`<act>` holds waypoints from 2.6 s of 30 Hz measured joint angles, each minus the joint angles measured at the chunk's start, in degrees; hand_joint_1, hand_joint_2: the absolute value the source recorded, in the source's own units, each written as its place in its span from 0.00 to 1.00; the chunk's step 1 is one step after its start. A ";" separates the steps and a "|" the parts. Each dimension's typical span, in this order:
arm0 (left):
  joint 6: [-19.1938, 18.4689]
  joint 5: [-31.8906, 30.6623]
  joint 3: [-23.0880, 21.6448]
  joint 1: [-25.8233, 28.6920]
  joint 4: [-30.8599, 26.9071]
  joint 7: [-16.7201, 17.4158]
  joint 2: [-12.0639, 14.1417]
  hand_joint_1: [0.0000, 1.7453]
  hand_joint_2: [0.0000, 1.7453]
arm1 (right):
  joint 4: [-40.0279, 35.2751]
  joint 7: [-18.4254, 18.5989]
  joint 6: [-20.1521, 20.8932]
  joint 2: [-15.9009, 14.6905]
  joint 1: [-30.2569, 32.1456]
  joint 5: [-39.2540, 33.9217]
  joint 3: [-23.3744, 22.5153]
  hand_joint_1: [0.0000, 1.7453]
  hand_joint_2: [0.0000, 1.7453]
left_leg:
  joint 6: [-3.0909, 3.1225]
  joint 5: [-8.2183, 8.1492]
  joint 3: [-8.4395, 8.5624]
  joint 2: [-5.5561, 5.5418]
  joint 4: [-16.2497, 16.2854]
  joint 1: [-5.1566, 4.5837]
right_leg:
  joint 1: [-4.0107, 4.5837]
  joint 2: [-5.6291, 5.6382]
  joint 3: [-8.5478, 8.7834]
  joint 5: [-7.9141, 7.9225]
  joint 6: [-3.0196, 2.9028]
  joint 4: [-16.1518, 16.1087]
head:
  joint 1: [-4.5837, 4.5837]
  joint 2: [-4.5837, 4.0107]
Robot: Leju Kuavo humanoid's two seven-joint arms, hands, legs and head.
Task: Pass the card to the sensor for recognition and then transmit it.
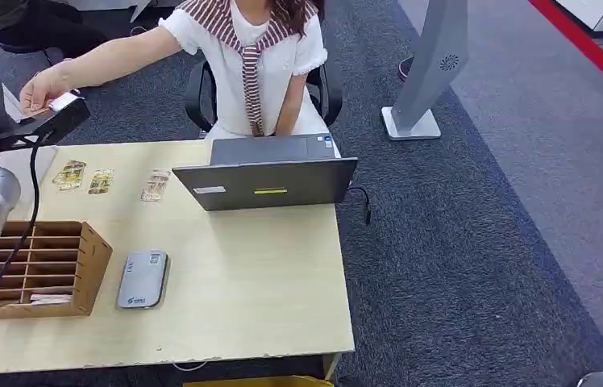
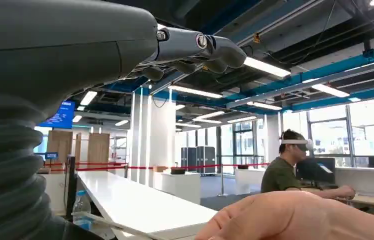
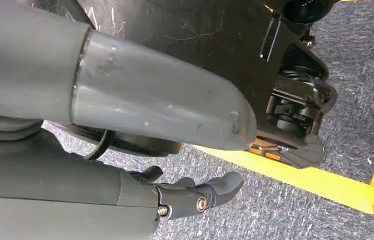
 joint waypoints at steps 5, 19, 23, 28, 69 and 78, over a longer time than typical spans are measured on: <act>0.26 0.42 0.00 0.03 0.42 0.00 0.79 1.00 1.00 | 0.02 0.00 0.00 0.00 0.04 0.02 0.07 0.00 1.00 | 0.00 0.00 -0.01 0.00 0.00 0.00 | 0.00 0.00 -0.01 0.00 0.00 0.00 | 0.00 0.00; 0.48 1.86 0.00 1.14 1.09 -1.33 2.86 1.00 1.00 | 0.04 -0.07 0.33 0.00 0.18 0.90 0.37 0.00 1.00 | 0.00 0.00 -0.08 0.01 0.00 0.02 | 0.00 0.01 -0.08 0.00 0.00 0.00 | 0.00 0.02; 0.72 2.25 0.00 1.34 1.09 -1.95 3.23 1.00 1.00 | 0.07 -0.07 0.24 0.00 0.25 0.92 0.39 0.00 1.00 | 0.00 0.00 -0.08 -0.01 0.00 0.01 | 0.00 -0.01 -0.08 0.00 0.00 -0.01 | 0.00 0.02; 0.87 2.56 0.00 1.79 1.09 -2.58 3.52 1.00 1.00 | 0.07 -0.13 0.26 0.00 0.47 0.98 0.50 0.00 1.00 | -0.01 0.01 -0.08 -0.02 0.00 0.01 | 0.00 -0.02 -0.08 0.00 0.00 -0.01 | 0.00 0.00; 5.23 10.53 0.00 19.31 -21.73 -9.53 4.31 1.00 1.00 | 0.15 -1.55 -0.55 -0.04 1.65 -0.31 1.44 0.00 1.00 | 0.00 0.03 -0.06 0.00 0.00 0.00 | 0.00 -0.01 -0.09 0.02 -0.02 -0.03 | 0.02 0.00; 4.64 10.53 0.00 23.04 -25.63 -9.33 4.02 1.00 1.00 | 0.28 -2.07 -0.61 -0.04 1.78 -1.20 1.42 0.00 1.00 | 0.00 0.03 -0.06 0.01 0.00 0.00 | 0.01 -0.01 -0.10 0.01 -0.02 -0.03 | 0.02 0.02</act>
